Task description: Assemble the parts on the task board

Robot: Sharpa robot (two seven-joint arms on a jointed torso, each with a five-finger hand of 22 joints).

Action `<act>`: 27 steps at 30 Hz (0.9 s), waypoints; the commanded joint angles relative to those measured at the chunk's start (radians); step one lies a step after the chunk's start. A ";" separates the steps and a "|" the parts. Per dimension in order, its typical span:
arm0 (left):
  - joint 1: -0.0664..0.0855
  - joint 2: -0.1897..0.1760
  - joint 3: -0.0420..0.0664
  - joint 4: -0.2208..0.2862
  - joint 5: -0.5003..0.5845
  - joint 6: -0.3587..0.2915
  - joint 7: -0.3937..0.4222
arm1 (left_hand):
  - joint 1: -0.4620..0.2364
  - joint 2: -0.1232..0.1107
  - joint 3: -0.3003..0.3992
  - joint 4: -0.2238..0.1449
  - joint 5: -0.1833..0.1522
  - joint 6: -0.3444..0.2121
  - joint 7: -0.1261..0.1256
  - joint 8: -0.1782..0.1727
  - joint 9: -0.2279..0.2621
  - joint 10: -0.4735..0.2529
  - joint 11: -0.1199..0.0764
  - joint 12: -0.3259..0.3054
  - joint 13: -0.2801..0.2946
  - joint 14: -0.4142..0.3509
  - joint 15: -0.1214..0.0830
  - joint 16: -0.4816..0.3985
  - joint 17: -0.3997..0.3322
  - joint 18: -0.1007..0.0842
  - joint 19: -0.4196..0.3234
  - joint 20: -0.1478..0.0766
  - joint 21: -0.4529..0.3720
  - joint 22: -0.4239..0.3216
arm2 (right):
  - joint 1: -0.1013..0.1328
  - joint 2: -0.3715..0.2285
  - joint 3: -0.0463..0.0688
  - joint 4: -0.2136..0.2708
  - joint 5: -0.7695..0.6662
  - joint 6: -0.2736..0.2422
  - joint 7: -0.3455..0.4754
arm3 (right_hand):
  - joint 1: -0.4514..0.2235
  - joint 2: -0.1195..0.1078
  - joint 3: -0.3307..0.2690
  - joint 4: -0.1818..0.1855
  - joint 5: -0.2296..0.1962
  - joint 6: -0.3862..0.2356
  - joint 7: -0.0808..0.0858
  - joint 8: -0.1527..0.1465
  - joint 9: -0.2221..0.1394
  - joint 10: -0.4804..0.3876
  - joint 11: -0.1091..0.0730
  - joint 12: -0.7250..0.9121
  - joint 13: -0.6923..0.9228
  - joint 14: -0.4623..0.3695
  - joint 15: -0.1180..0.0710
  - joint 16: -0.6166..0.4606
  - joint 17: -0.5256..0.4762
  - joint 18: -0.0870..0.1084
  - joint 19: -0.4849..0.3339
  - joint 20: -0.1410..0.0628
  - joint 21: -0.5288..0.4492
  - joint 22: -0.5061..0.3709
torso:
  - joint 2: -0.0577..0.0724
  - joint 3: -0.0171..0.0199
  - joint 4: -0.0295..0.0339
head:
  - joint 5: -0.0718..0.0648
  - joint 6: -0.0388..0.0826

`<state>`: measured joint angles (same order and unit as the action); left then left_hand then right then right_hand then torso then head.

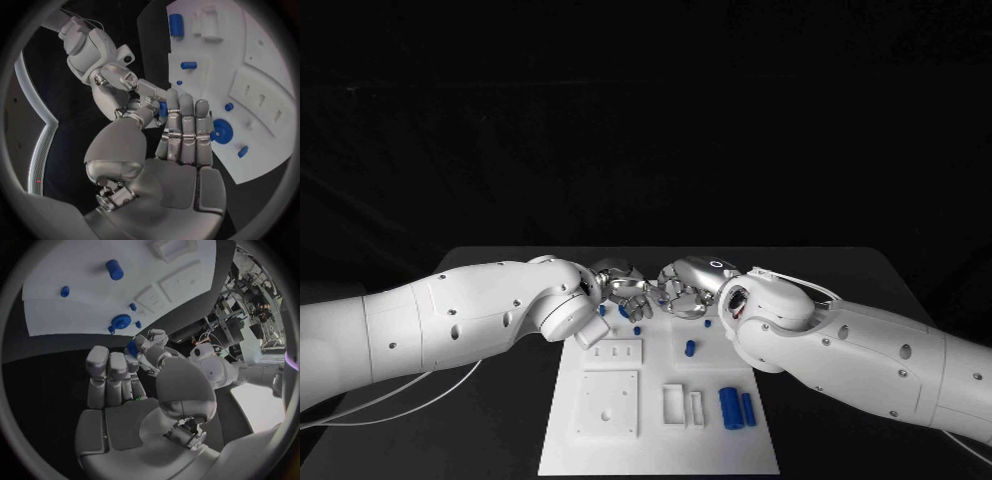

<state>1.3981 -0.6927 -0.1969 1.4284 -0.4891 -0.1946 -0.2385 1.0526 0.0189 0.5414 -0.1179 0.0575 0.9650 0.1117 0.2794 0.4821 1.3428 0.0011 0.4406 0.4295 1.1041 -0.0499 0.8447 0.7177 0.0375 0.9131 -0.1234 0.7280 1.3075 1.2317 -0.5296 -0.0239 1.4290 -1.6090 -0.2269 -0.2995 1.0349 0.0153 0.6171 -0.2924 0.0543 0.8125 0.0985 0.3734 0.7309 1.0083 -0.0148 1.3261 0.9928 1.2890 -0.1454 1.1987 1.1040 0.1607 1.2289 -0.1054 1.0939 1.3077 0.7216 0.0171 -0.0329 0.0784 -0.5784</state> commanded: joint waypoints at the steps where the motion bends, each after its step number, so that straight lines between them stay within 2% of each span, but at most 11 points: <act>1: 0.002 0.003 0.002 0.002 0.014 -0.005 0.029 | 0.000 -0.004 0.039 0.002 -0.003 0.012 -0.004 0.008 0.004 -0.001 -0.004 0.004 -0.001 0.001 -0.001 0.007 -0.003 0.017 -0.001 -0.024 0.006 0.010 | -0.001 0.002 -0.001 0.003 -0.009 0.022 0.007 | -0.004 -0.010 0.006 0.002 -0.005 0.246 -0.035 -0.004 0.001 -0.025 -0.030 0.003 -0.002 0.000 -0.005 -0.003 -0.001 0.101 0.008 -0.001 -0.004 0.005 | 0.000 -0.0004 0.0003 | 0.000 0.000; 10: 0.002 0.001 0.002 0.002 0.017 -0.008 0.028 | -0.035 0.004 0.079 -0.007 -0.002 0.032 -0.008 0.016 0.013 -0.003 -0.006 0.004 -0.002 -0.003 0.001 0.010 -0.009 0.015 -0.005 -0.024 0.010 0.011 | -0.001 0.001 -0.003 0.003 -0.008 0.023 0.007 | -0.005 -0.011 0.009 0.002 -0.005 0.246 -0.035 -0.005 0.002 -0.024 -0.030 0.003 -0.002 0.001 -0.005 -0.003 -0.002 0.101 0.009 0.000 -0.005 0.005 | 0.000 -0.0002 0.0008 | -0.001 -0.001; 17: 0.002 0.001 0.002 0.003 0.017 -0.004 0.025 | -0.062 0.013 0.100 -0.028 0.007 0.048 -0.012 0.024 0.023 -0.004 -0.009 0.005 -0.003 -0.005 0.002 0.013 -0.013 0.015 -0.007 -0.023 0.013 0.012 | -0.001 0.000 -0.003 0.002 -0.005 0.015 0.008 | -0.006 -0.013 0.014 0.002 -0.005 0.247 -0.034 -0.007 0.003 -0.025 -0.029 0.002 -0.004 0.001 -0.004 -0.004 -0.002 0.101 0.009 0.000 -0.006 0.004 | 0.000 -0.0004 0.0008 | 0.000 -0.001; 19: 0.002 0.001 0.002 0.003 0.017 -0.005 0.024 | -0.071 0.014 0.105 -0.035 0.014 0.052 -0.013 0.026 0.027 -0.004 -0.010 0.005 -0.002 -0.006 0.002 0.014 -0.014 0.015 -0.007 -0.023 0.014 0.012 | -0.001 -0.001 -0.003 0.002 -0.001 0.012 0.009 | -0.008 -0.032 0.047 0.011 -0.005 0.250 -0.034 -0.014 0.004 -0.022 -0.029 0.001 -0.008 0.002 -0.004 -0.006 -0.003 0.101 0.014 0.002 -0.010 0.001 | 0.000 -0.0001 0.0001 | 0.000 -0.001; 21: 0.002 0.001 0.002 0.004 0.017 -0.007 0.023 | -0.082 0.016 0.111 -0.042 0.023 0.056 -0.015 0.028 0.031 -0.004 -0.011 0.006 -0.002 -0.006 0.002 0.015 -0.016 0.015 -0.007 -0.023 0.016 0.011 | -0.001 -0.002 -0.003 0.001 0.005 0.006 0.012 | -0.013 -0.036 0.058 0.012 -0.005 0.251 -0.033 -0.017 0.006 -0.021 -0.029 0.001 -0.009 0.003 -0.004 -0.007 -0.003 0.101 0.017 0.002 -0.011 0.000 | 0.001 0.0003 -0.0001 | 0.001 -0.001; 23: 0.002 0.000 0.002 0.004 0.017 -0.006 0.023 | -0.099 0.017 0.116 -0.051 0.051 0.063 -0.017 0.032 0.038 -0.003 -0.012 0.007 -0.002 -0.006 0.002 0.017 -0.017 0.015 -0.006 -0.023 0.018 0.011 | -0.001 -0.004 -0.003 -0.002 0.019 -0.003 0.019 | -0.018 -0.047 0.075 0.017 -0.005 0.253 -0.033 -0.021 0.007 -0.020 -0.028 0.001 -0.011 0.004 -0.003 -0.008 -0.003 0.101 0.020 0.003 -0.013 -0.002 | 0.001 0.0004 -0.0003 | 0.002 -0.001; 24: 0.002 0.000 0.002 0.004 0.016 -0.006 0.022 | -0.113 0.021 0.118 -0.061 0.071 0.067 -0.019 0.035 0.043 -0.002 -0.013 0.008 -0.002 -0.005 0.001 0.018 -0.018 0.016 -0.006 -0.023 0.019 0.011 | -0.001 -0.006 -0.003 -0.003 0.028 -0.006 0.024 | -0.017 -0.057 0.090 0.021 -0.005 0.253 -0.033 -0.024 0.008 -0.020 -0.028 0.001 -0.012 0.005 -0.003 -0.009 -0.004 0.101 0.021 0.003 -0.014 -0.002 | 0.000 0.0002 -0.0003 | 0.002 -0.002; 27: 0.002 0.000 0.002 0.002 0.014 -0.013 0.022 | -0.137 0.024 0.122 -0.077 0.096 0.077 -0.022 0.040 0.054 0.001 -0.016 0.010 -0.001 -0.003 0.001 0.022 -0.020 0.016 -0.004 -0.024 0.022 0.011 | -0.001 -0.010 -0.003 -0.011 0.068 -0.027 0.046 | -0.017 -0.092 0.132 0.042 -0.004 0.245 -0.029 -0.039 0.005 -0.022 -0.025 -0.004 -0.018 0.005 0.000 -0.013 -0.005 0.101 0.024 0.004 -0.019 -0.005 | 0.000 0.0003 -0.0005 | 0.004 -0.002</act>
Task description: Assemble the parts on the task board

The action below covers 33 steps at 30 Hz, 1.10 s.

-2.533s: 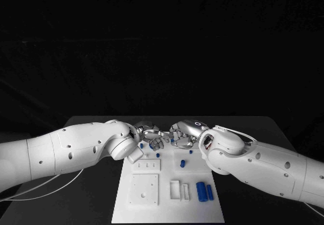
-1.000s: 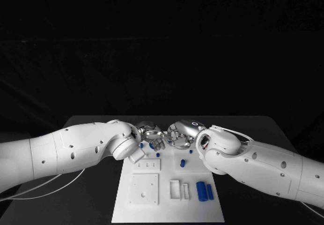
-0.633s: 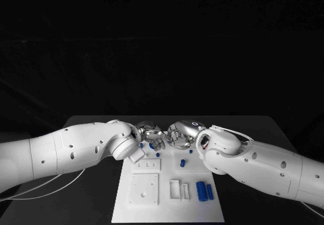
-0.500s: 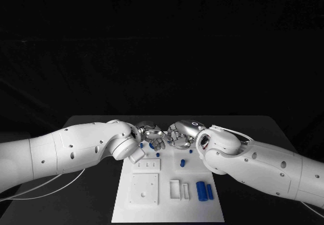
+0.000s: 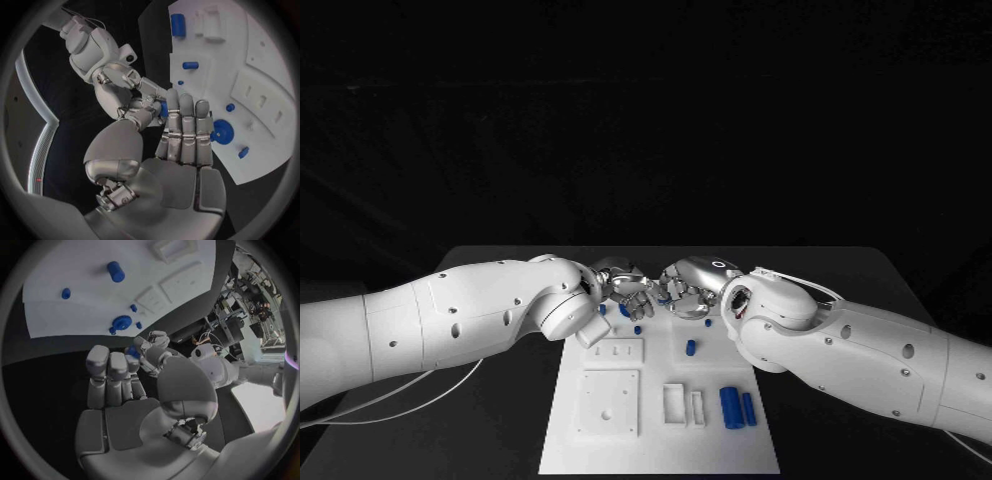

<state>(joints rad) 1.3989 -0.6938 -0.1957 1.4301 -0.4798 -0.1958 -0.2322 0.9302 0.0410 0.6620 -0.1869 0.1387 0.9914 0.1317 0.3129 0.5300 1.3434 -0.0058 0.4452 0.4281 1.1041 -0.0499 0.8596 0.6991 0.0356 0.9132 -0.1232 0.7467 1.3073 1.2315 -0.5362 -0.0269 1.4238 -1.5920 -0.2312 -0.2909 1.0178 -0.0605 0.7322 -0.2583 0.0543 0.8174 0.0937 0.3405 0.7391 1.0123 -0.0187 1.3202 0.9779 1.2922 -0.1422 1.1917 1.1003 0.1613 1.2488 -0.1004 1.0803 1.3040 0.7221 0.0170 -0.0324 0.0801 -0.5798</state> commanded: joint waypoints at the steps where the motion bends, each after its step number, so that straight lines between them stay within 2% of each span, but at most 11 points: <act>1: 0.001 0.001 0.001 -0.001 0.004 -0.015 0.015 | -0.023 0.002 0.003 -0.013 0.026 0.056 -0.044 0.009 0.010 0.003 -0.011 0.008 0.001 -0.001 0.000 0.010 -0.001 0.018 -0.003 -0.024 0.005 0.011 | 0.000 -0.006 0.000 -0.008 0.062 -0.028 0.046 | -0.002 -0.031 0.025 0.016 -0.005 0.234 -0.023 -0.012 -0.005 -0.029 -0.019 -0.002 -0.005 0.001 -0.002 -0.008 -0.002 0.100 0.004 0.000 -0.008 -0.002 | 0.000 0.0004 -0.0010 | 0.002 -0.001; 4: 0.001 -0.001 0.001 -0.004 0.003 -0.018 0.015 | -0.036 0.003 0.007 -0.024 0.041 0.061 -0.046 0.011 0.017 0.008 -0.013 0.011 0.003 0.002 -0.002 0.014 0.000 0.019 0.000 -0.026 0.008 0.011 | 0.000 -0.018 0.000 -0.013 0.095 -0.042 0.070 | -0.019 -0.112 0.061 0.064 -0.006 0.192 -0.005 -0.043 -0.016 -0.059 0.001 -0.041 -0.029 -0.023 0.014 -0.030 -0.011 0.100 -0.018 0.010 -0.029 -0.010 | 0.000 0.0001 -0.0016 | 0.003 -0.001; 6: 0.001 -0.005 0.001 -0.005 0.003 -0.018 0.015 | -0.042 0.004 0.010 -0.028 0.048 0.064 -0.048 0.012 0.020 0.012 -0.015 0.014 0.004 0.005 -0.003 0.017 0.000 0.019 0.002 -0.027 0.010 0.011 | 0.000 -0.029 0.000 -0.015 0.115 -0.057 0.082 | -0.035 -0.146 0.054 0.080 -0.005 0.167 0.012 -0.060 -0.019 -0.104 0.016 -0.088 -0.059 -0.062 0.033 -0.064 -0.028 0.099 -0.062 0.025 -0.065 -0.020 | 0.000 -0.0001 -0.0011 | 0.003 0.000; 10: 0.001 -0.018 0.001 -0.012 0.003 -0.022 0.015 | -0.044 0.004 0.011 -0.030 0.050 0.065 -0.048 0.012 0.022 0.012 -0.015 0.014 0.004 0.005 -0.003 0.018 0.000 0.020 0.003 -0.027 0.010 0.011 | 0.000 -0.064 0.000 -0.022 0.136 -0.064 0.106 | -0.035 -0.161 0.000 0.066 -0.003 0.105 0.033 -0.105 -0.043 -0.162 0.039 -0.166 -0.123 -0.120 0.055 -0.091 -0.046 0.099 -0.123 0.052 -0.105 -0.024 | 0.000 0.0002 -0.0023 | 0.002 0.001; 14: 0.001 -0.030 0.001 -0.014 0.003 -0.024 0.015 | -0.045 0.004 0.012 -0.032 0.051 0.066 -0.049 0.012 0.023 0.013 -0.015 0.015 0.004 0.006 -0.003 0.018 0.000 0.020 0.003 -0.027 0.010 0.011 | 0.000 -0.092 0.000 -0.031 0.165 -0.076 0.138 | -0.005 -0.159 -0.015 0.053 -0.001 0.069 0.048 -0.133 -0.072 -0.152 0.064 -0.407 -0.331 -0.145 0.072 -0.112 -0.089 0.100 -0.157 0.080 -0.144 -0.031 | 0.000 0.0003 -0.0023 | 0.001 0.003; 19: 0.000 -0.037 0.001 -0.017 0.003 -0.020 0.017 | -0.046 0.004 0.014 -0.035 0.053 0.067 -0.049 0.012 0.024 0.014 -0.016 0.015 0.004 0.006 -0.003 0.019 0.000 0.020 0.003 -0.028 0.011 0.011 | 0.000 -0.118 0.000 -0.040 0.209 -0.101 0.195 | 0.056 -0.158 0.029 0.028 -0.001 0.070 0.064 -0.130 -0.096 0.011 0.085 -0.753 -0.588 -0.196 0.100 -0.175 -0.175 0.100 -0.200 0.119 -0.233 -0.065 | 0.001 0.0011 -0.0004 | 0.000 0.002; 22: -0.001 -0.041 0.001 -0.016 0.002 -0.016 0.016 | -0.047 0.003 0.015 -0.036 0.054 0.067 -0.049 0.012 0.025 0.014 -0.016 0.015 0.004 0.006 -0.004 0.019 0.000 0.020 0.003 -0.028 0.011 0.011 | -0.001 -0.126 0.000 -0.050 0.248 -0.094 0.239 | 0.074 -0.142 0.087 0.020 0.005 0.076 0.070 -0.119 -0.099 0.077 0.098 -0.897 -0.656 -0.184 0.118 -0.386 -0.326 0.096 -0.226 0.167 -0.412 -0.197 | 0.000 0.0009 0.0009 | -0.001 0.004; 25: -0.001 -0.043 0.001 -0.016 0.002 -0.014 0.016 | -0.047 0.003 0.016 -0.038 0.054 0.067 -0.049 0.012 0.025 0.013 -0.016 0.015 0.004 0.006 -0.004 0.019 0.000 0.020 0.003 -0.028 0.011 0.011 | -0.001 -0.131 0.000 -0.060 0.306 -0.065 0.287 | 0.084 -0.107 0.102 -0.009 0.006 0.086 0.074 -0.108 -0.101 0.105 0.111 -0.988 -0.694 -0.142 0.136 -0.541 -0.419 0.100 -0.209 0.194 -0.532 -0.302 | 0.000 0.0006 0.0002 | -0.001 0.004; 28: -0.001 -0.044 0.001 -0.016 0.001 -0.012 0.016 | -0.046 0.002 0.018 -0.040 0.055 0.066 -0.050 0.011 0.026 0.013 -0.016 0.014 0.004 0.006 -0.004 0.019 -0.001 0.020 0.003 -0.028 0.012 0.011 | -0.001 -0.131 -0.001 -0.073 0.399 -0.028 0.342 | 0.103 -0.083 0.129 -0.028 0.010 0.082 0.071 -0.107 -0.111 0.106 0.133 -1.078 -0.746 -0.161 0.177 -0.685 -0.505 0.100 -0.232 0.232 -0.670 -0.418 | 0.000 0.0004 -0.0003 | -0.001 0.006; 31: -0.001 -0.043 0.001 -0.019 0.001 -0.010 0.016 | -0.046 0.001 0.018 -0.040 0.055 0.066 -0.050 0.011 0.026 0.014 -0.016 0.014 0.004 0.006 -0.004 0.019 -0.001 0.020 0.003 -0.028 0.012 0.010 | -0.001 -0.135 -0.001 -0.080 0.435 -0.019 0.370 | 0.131 -0.076 0.137 -0.024 0.015 0.079 0.069 -0.106 -0.120 0.113 0.141 -1.122 -0.777 -0.216 0.216 -0.768 -0.549 0.089 -0.285 0.257 -0.765 -0.488 | 0.000 0.0004 -0.0006 | 0.000 0.007; 33: -0.001 -0.044 0.001 -0.021 0.001 -0.009 0.016 | -0.046 0.001 0.019 -0.041 0.055 0.066 -0.050 0.011 0.026 0.014 -0.016 0.014 0.004 0.006 -0.004 0.019 -0.001 0.020 0.004 -0.028 0.012 0.010 | -0.001 -0.137 -0.001 -0.089 0.450 -0.012 0.383 | 0.128 -0.065 0.119 -0.029 0.010 0.084 0.069 -0.102 -0.125 0.142 0.136 -1.137 -0.791 -0.207 0.220 -0.786 -0.561 0.100 -0.253 0.266 -0.790 -0.521 | 0.000 0.0002 -0.0002 | -0.001 0.007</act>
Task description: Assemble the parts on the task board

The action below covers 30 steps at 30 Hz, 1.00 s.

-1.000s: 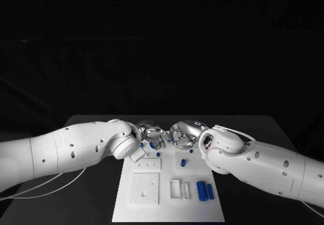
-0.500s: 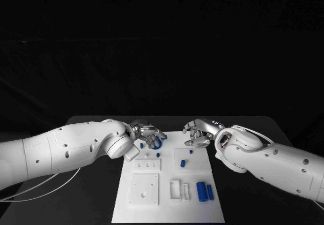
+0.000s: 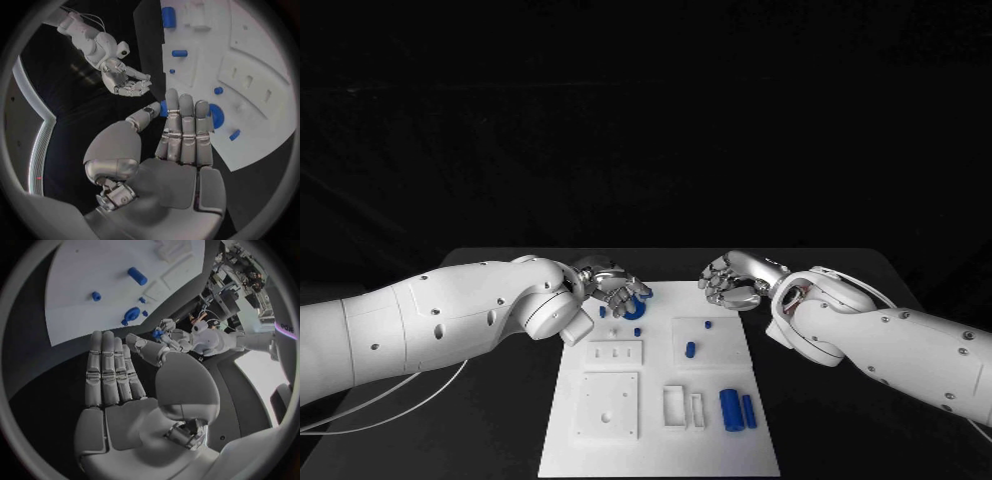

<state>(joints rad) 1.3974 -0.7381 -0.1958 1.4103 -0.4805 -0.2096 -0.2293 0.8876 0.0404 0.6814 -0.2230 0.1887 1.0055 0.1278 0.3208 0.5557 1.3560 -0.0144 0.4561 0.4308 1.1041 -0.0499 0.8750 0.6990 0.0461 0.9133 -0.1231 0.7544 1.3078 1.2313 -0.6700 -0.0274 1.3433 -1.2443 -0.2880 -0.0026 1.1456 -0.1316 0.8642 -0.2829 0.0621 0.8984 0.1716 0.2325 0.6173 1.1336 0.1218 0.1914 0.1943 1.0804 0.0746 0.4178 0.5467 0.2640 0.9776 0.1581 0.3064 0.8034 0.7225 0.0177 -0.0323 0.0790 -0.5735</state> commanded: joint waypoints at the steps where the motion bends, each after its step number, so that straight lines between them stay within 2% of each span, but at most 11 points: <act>1: 0.000 0.001 0.001 -0.001 0.002 0.005 0.013 | -0.003 0.002 0.000 -0.005 0.005 0.052 -0.046 0.003 0.001 0.001 -0.008 0.003 0.001 0.006 -0.004 0.004 -0.001 0.010 0.003 -0.028 0.004 0.010 | -0.001 -0.004 0.000 -0.011 0.106 0.037 0.101 | -0.009 0.006 -0.029 -0.005 0.002 0.006 -0.013 0.008 -0.005 0.040 -0.013 -0.005 -0.006 0.021 -0.004 -0.008 -0.005 -0.002 0.038 0.002 -0.015 -0.024 | -0.001 -0.0009 -0.0001 | 0.000 0.001; 3: 0.000 0.000 0.001 -0.002 0.001 0.006 0.012 | -0.003 0.001 0.000 -0.005 0.005 0.052 -0.046 0.003 0.001 0.001 -0.008 0.003 0.001 0.006 -0.004 0.004 -0.001 0.010 0.004 -0.028 0.004 0.010 | -0.001 -0.007 0.000 -0.014 0.121 0.032 0.105 | -0.042 -0.001 -0.115 -0.006 0.017 0.048 -0.020 0.032 0.001 0.136 -0.054 0.038 0.025 0.102 -0.042 0.038 0.028 -0.002 0.138 -0.036 0.039 -0.001 | -0.001 -0.0017 -0.0001 | 0.000 0.002; 6: 0.000 -0.001 0.001 -0.007 -0.001 0.013 0.009 | -0.003 0.001 0.001 -0.005 0.005 0.052 -0.046 0.003 0.001 0.001 -0.008 0.003 0.001 0.006 -0.004 0.004 -0.001 0.010 0.004 -0.028 0.004 0.010 | -0.001 -0.009 0.000 -0.015 0.131 0.059 0.092 | -0.050 -0.039 -0.326 0.014 0.120 0.093 -0.077 0.051 0.010 0.328 -0.130 0.309 0.248 0.257 -0.154 0.350 0.311 -0.007 0.334 -0.161 0.345 0.233 | -0.001 -0.0019 0.0012 | 0.000 0.002; 7: 0.000 0.000 0.001 -0.008 -0.002 0.015 0.007 | -0.003 0.001 0.001 -0.006 0.005 0.052 -0.046 0.003 0.001 0.001 -0.008 0.003 0.001 0.006 -0.004 0.004 -0.001 0.010 0.004 -0.028 0.004 0.010 | -0.002 -0.011 0.000 -0.011 0.129 0.070 0.082 | -0.034 -0.013 -0.390 0.006 0.147 0.098 -0.077 0.046 0.008 0.259 -0.133 0.481 0.420 0.172 -0.180 0.526 0.501 -0.026 0.303 -0.208 0.499 0.385 | -0.001 -0.0018 0.0014 | 0.001 0.001; 8: 0.000 -0.001 0.001 -0.008 -0.002 0.019 0.006 | -0.003 0.001 0.001 -0.006 0.006 0.052 -0.046 0.003 0.001 0.001 -0.008 0.003 0.001 0.006 -0.004 0.004 -0.001 0.010 0.004 -0.028 0.004 0.010 | -0.004 -0.013 0.000 -0.004 0.118 0.074 0.070 | -0.031 -0.003 -0.400 -0.017 0.152 0.098 -0.075 0.036 0.004 0.168 -0.136 0.701 0.637 0.150 -0.193 0.660 0.628 -0.004 0.279 -0.235 0.632 0.507 | -0.001 -0.0016 0.0015 | 0.001 0.000; 9: -0.001 -0.001 0.001 -0.008 -0.003 0.023 0.004 | -0.003 0.001 0.001 -0.006 0.006 0.052 -0.046 0.003 0.001 0.001 -0.008 0.003 0.001 0.006 -0.004 0.004 -0.001 0.010 0.004 -0.028 0.004 0.010 | -0.006 -0.015 0.000 0.002 0.104 0.075 0.063 | -0.044 -0.001 -0.404 -0.007 0.171 0.089 -0.072 0.027 0.000 0.146 -0.144 0.839 0.772 0.163 -0.170 0.733 0.691 -0.004 0.275 -0.242 0.687 0.535 | -0.001 -0.0016 0.0022 | 0.000 0.000; 14: -0.001 -0.010 0.001 -0.004 -0.012 0.045 -0.008 | -0.003 0.001 0.002 -0.006 0.006 0.052 -0.046 0.003 0.002 0.001 -0.008 0.003 0.001 0.006 -0.004 0.004 -0.001 0.010 0.004 -0.028 0.004 0.010 | -0.013 -0.022 0.000 0.031 0.056 0.028 0.046 | -0.070 -0.002 -0.363 -0.002 0.199 0.080 -0.063 0.012 -0.005 0.272 -0.125 1.207 1.186 0.283 -0.183 0.918 0.850 -0.002 0.270 -0.267 0.811 0.532 | 0.001 -0.0013 0.0010 | 0.002 -0.001; 17: -0.001 -0.013 0.001 -0.001 -0.018 0.057 -0.016 | -0.002 0.001 0.002 -0.007 0.006 0.052 -0.046 0.002 0.002 0.001 -0.008 0.003 0.001 0.006 -0.004 0.003 -0.001 0.010 0.004 -0.028 0.004 0.010 | -0.014 -0.025 -0.003 0.044 0.057 0.014 0.068 | -0.020 0.010 -0.240 0.009 0.060 0.108 -0.062 0.019 -0.005 0.311 -0.125 1.250 1.237 0.316 -0.184 0.945 0.876 -0.002 0.281 -0.290 0.846 0.528 | 0.000 -0.0011 -0.0002 | 0.003 -0.002; 20: -0.001 -0.018 0.000 0.005 -0.036 0.074 -0.026 | -0.002 0.000 0.003 -0.007 0.006 0.051 -0.045 0.002 0.002 0.000 -0.008 0.003 0.001 0.006 -0.004 0.003 -0.001 0.010 0.003 -0.028 0.004 0.010 | -0.015 -0.029 -0.008 0.062 0.025 0.007 0.065 | -0.008 0.033 -0.126 -0.007 -0.007 0.127 -0.067 0.022 -0.008 0.331 -0.129 1.264 1.258 0.316 -0.187 0.934 0.877 -0.002 0.286 -0.299 0.869 0.528 | 0.000 -0.0014 0.0005 | 0.005 -0.003; 26: -0.002 -0.032 -0.005 0.021 -0.081 0.094 -0.053 | -0.002 0.000 0.004 -0.008 0.006 0.051 -0.045 0.002 0.003 0.000 -0.007 0.002 0.001 0.006 -0.004 0.003 -0.001 0.010 0.003 -0.028 0.004 0.010 | -0.017 -0.032 -0.011 0.083 -0.020 0.006 0.055 | -0.026 0.028 -0.078 -0.008 -0.011 0.141 -0.073 0.028 -0.005 0.342 -0.133 1.271 1.272 0.319 -0.191 0.930 0.880 -0.002 0.287 -0.306 0.884 0.526 | 0.000 -0.0008 0.0012 | 0.013 -0.006; 30: -0.002 -0.047 -0.024 0.032 -0.122 0.101 -0.077 | -0.002 0.000 0.004 -0.008 0.006 0.051 -0.045 0.002 0.003 0.000 -0.007 0.002 0.000 0.006 -0.003 0.003 -0.002 0.010 0.003 -0.028 0.004 0.010 | -0.019 -0.034 -0.012 0.093 -0.064 0.002 0.045 | -0.027 0.023 -0.070 -0.008 -0.011 0.147 -0.075 0.031 -0.003 0.344 -0.135 1.271 1.274 0.320 -0.192 0.929 0.881 -0.002 0.287 -0.308 0.887 0.525 | -0.001 -0.0009 0.0017 | 0.019 -0.012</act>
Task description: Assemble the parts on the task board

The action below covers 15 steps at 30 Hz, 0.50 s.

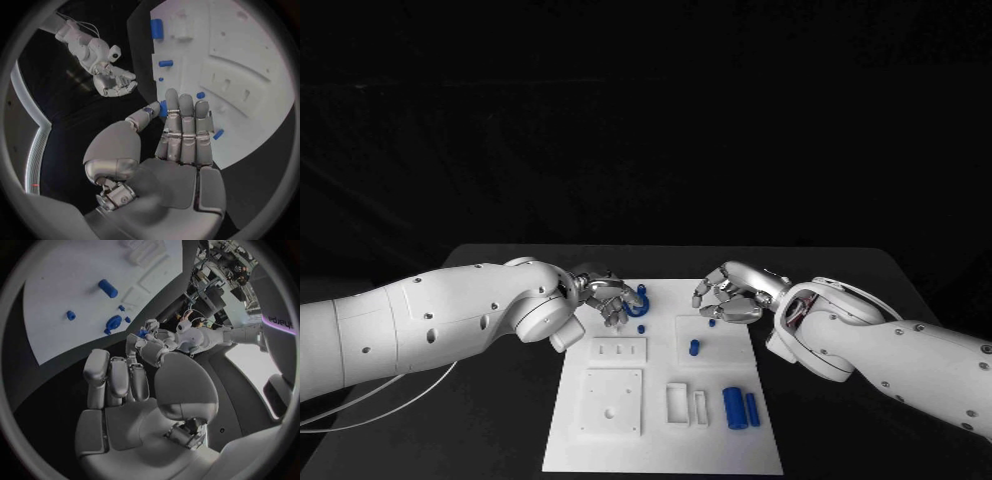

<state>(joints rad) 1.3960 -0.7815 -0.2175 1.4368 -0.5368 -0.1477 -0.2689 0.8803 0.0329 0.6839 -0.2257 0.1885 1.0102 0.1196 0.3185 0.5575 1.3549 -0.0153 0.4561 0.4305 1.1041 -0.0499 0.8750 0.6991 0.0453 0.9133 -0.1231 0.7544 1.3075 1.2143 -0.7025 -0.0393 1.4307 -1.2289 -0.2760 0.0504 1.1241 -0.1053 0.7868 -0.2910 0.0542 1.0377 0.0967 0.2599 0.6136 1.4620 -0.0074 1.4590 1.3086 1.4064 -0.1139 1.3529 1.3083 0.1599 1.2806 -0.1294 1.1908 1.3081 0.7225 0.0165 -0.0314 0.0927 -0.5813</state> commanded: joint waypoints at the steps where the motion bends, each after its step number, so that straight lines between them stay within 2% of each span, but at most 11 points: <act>1: -0.001 -0.009 -0.007 0.008 -0.094 0.041 -0.050 | 0.006 0.008 0.002 -0.006 0.006 0.046 -0.037 0.004 0.001 0.001 -0.006 0.002 0.001 0.006 -0.003 0.003 -0.002 0.010 0.003 -0.028 0.004 0.010 | -0.002 -0.003 0.000 0.009 -0.104 -0.016 -0.012 | -0.005 -0.004 0.009 0.000 -0.003 0.008 0.000 0.004 0.001 0.016 -0.006 0.004 0.160 -0.006 -0.004 -0.007 0.119 0.102 -0.016 -0.021 0.003 0.020 | -0.001 0.0004 0.0009 | 0.009 -0.005; 2: -0.001 -0.012 -0.014 0.011 -0.112 0.042 -0.057 | 0.006 0.008 0.002 -0.006 0.006 0.046 -0.037 0.004 0.001 0.001 -0.006 0.002 0.001 0.006 -0.003 0.003 -0.002 0.010 0.003 -0.028 0.004 0.010 | -0.003 -0.004 0.000 0.010 -0.114 -0.020 -0.014 | -0.005 -0.004 0.010 0.000 -0.002 0.008 0.000 0.004 0.001 0.016 -0.006 0.003 0.160 -0.006 -0.004 -0.008 0.119 0.102 -0.016 -0.021 0.004 0.020 | -0.001 0.0004 0.0009 | 0.010 -0.005; 3: -0.002 -0.015 -0.015 0.012 -0.126 0.044 -0.062 | 0.006 0.008 0.002 -0.006 0.006 0.046 -0.037 0.004 0.001 0.001 -0.006 0.002 0.001 0.006 -0.003 0.003 -0.002 0.010 0.003 -0.028 0.004 0.010 | -0.003 -0.005 0.000 0.011 -0.118 -0.024 -0.015 | -0.005 -0.005 0.011 0.000 -0.001 0.008 0.000 0.004 0.001 0.015 -0.006 0.003 0.160 -0.007 -0.004 -0.009 0.118 0.102 -0.017 -0.021 0.004 0.020 | 0.000 0.0003 0.0007 | 0.012 -0.005; 6: -0.012 -0.022 -0.016 0.019 -0.152 0.046 -0.072 | 0.005 0.007 0.002 -0.006 0.004 0.046 -0.037 0.004 0.002 0.001 -0.006 0.002 0.001 0.006 -0.003 0.003 -0.002 0.010 0.003 -0.028 0.005 0.010 | -0.003 -0.009 0.000 0.015 -0.130 -0.042 -0.022 | -0.008 -0.010 0.014 0.000 0.002 0.006 0.000 0.002 0.000 0.015 -0.006 0.001 0.160 -0.008 -0.004 -0.012 0.117 0.102 -0.017 -0.022 0.005 0.019 | 0.000 0.0007 -0.0005 | 0.018 -0.008; 9: -0.024 -0.030 -0.017 0.027 -0.191 0.033 -0.077 | 0.005 0.006 0.002 -0.007 0.003 0.047 -0.037 0.004 0.002 0.002 -0.006 0.002 0.001 0.006 -0.003 0.003 -0.002 0.010 0.003 -0.028 0.005 0.010 | -0.003 -0.011 0.000 0.017 -0.133 -0.064 -0.026 | -0.020 -0.026 0.006 0.000 0.013 -0.006 0.003 -0.005 -0.002 0.015 -0.003 -0.002 0.159 -0.008 -0.002 -0.017 0.115 0.102 -0.015 -0.023 0.008 0.018 | 0.001 0.0005 -0.0010 | 0.024 -0.012; 11: -0.033 -0.036 -0.017 0.035 -0.223 0.014 -0.078 | 0.004 0.004 0.002 -0.007 0.004 0.048 -0.037 0.004 0.004 0.005 -0.007 0.003 0.001 0.008 -0.004 0.005 -0.002 0.010 0.004 -0.028 0.006 0.010 | -0.003 -0.013 0.000 0.017 -0.137 -0.082 -0.033 | -0.035 -0.036 -0.016 -0.001 0.045 -0.015 0.006 -0.009 -0.004 0.013 0.000 -0.008 0.157 -0.009 0.000 -0.022 0.113 0.102 -0.013 -0.025 0.010 0.017 | 0.001 0.0006 -0.0014 | 0.028 -0.017; 15: -0.049 -0.046 -0.017 0.052 -0.312 -0.036 -0.068 | -0.005 -0.003 0.001 -0.004 0.000 0.058 -0.044 0.005 0.010 0.032 -0.015 0.017 0.007 0.032 -0.013 0.022 0.004 0.014 0.023 -0.035 0.020 0.013 | -0.003 -0.015 0.000 0.016 -0.151 -0.099 -0.042 | -0.061 -0.048 -0.056 0.001 0.058 -0.025 0.009 -0.014 -0.005 0.006 0.002 -0.020 0.151 -0.014 0.002 -0.034 0.108 0.102 -0.012 -0.026 0.009 0.014 | 0.001 0.0008 -0.0012 | 0.033 -0.027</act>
<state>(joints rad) 1.3491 -0.8270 -0.2352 1.4815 -0.7382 -0.1409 -0.3324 0.8816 0.0340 0.6853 -0.2297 0.1889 1.0184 0.1190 0.3186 0.5639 1.3824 -0.0292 0.4723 0.4374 1.1334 -0.0629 0.8964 0.7016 0.0430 0.9324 -0.1300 0.7728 1.3073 1.2117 -0.7159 -0.0397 1.4455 -1.3393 -0.3357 0.0235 1.0693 -0.1558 0.7331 -0.2903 0.1116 1.0190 0.1070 0.2487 0.6092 1.4619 -0.0074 1.4412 1.3084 1.3982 -0.1138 1.3224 1.3081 0.1526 1.2840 -0.1361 1.1964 1.3079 0.7229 0.0171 -0.0321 0.1220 -0.6016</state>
